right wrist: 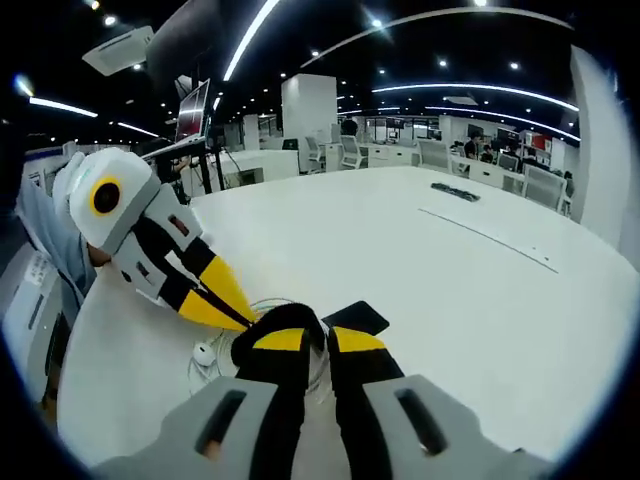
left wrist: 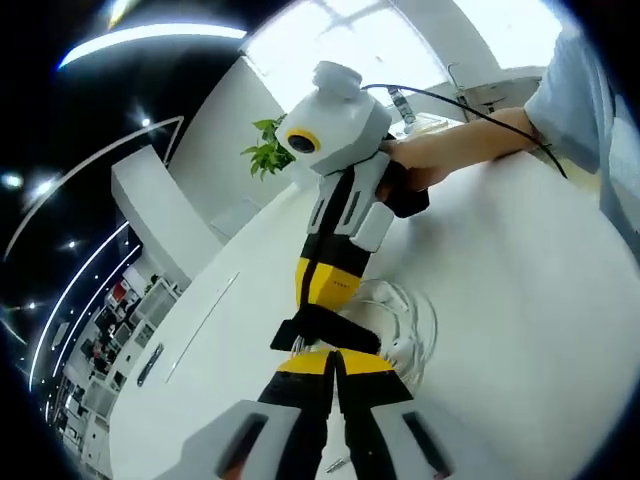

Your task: Peel open the Velcro strap on the desktop, arrange the wired earphones neatly onto it, and close the Velcro strap to secure them.

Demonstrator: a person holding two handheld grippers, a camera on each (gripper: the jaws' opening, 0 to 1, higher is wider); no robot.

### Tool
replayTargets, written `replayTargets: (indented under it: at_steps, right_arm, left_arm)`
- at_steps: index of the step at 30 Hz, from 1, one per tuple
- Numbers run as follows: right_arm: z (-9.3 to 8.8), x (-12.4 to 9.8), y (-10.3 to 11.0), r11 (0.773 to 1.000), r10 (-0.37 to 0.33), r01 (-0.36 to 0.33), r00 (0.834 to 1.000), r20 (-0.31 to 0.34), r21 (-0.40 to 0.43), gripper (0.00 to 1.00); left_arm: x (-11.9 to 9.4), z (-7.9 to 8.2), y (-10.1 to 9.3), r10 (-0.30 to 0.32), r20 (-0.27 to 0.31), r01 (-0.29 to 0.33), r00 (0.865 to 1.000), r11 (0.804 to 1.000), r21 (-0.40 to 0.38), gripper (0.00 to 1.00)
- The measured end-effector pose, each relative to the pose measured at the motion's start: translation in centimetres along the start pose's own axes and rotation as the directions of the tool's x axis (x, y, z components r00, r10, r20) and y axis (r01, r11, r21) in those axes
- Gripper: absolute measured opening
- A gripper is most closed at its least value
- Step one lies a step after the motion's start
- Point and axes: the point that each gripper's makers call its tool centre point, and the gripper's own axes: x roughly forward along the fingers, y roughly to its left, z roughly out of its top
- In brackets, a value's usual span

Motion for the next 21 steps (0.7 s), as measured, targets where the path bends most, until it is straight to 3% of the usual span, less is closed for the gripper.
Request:
replayTargets:
  at_steps: [6, 14, 21]
  right_arm:
    - [0.2, 0.2, 0.1, 1.0, 0.015, -0.015, 1.0, 0.026, 0.019, 0.08]
    - [1.1, 0.3, -0.5, 1.0, -0.003, 0.004, 0.999, 0.052, -0.01, 0.06]
    - [1.1, 0.7, -1.1, 0.996, -0.018, 0.02, 0.999, 0.03, -0.086, 0.05]
  left_arm:
    - [-0.1, 0.2, -1.3, -0.054, 0.001, 0.054, 0.999, 0.999, 0.001, 0.05]
    - [-0.3, 0.3, -1.8, -0.073, 0.005, 0.073, 0.997, 0.997, -0.001, 0.05]
    - [-0.5, 0.3, -1.9, -0.09, 0.012, 0.09, 0.996, 0.996, -0.025, 0.05]
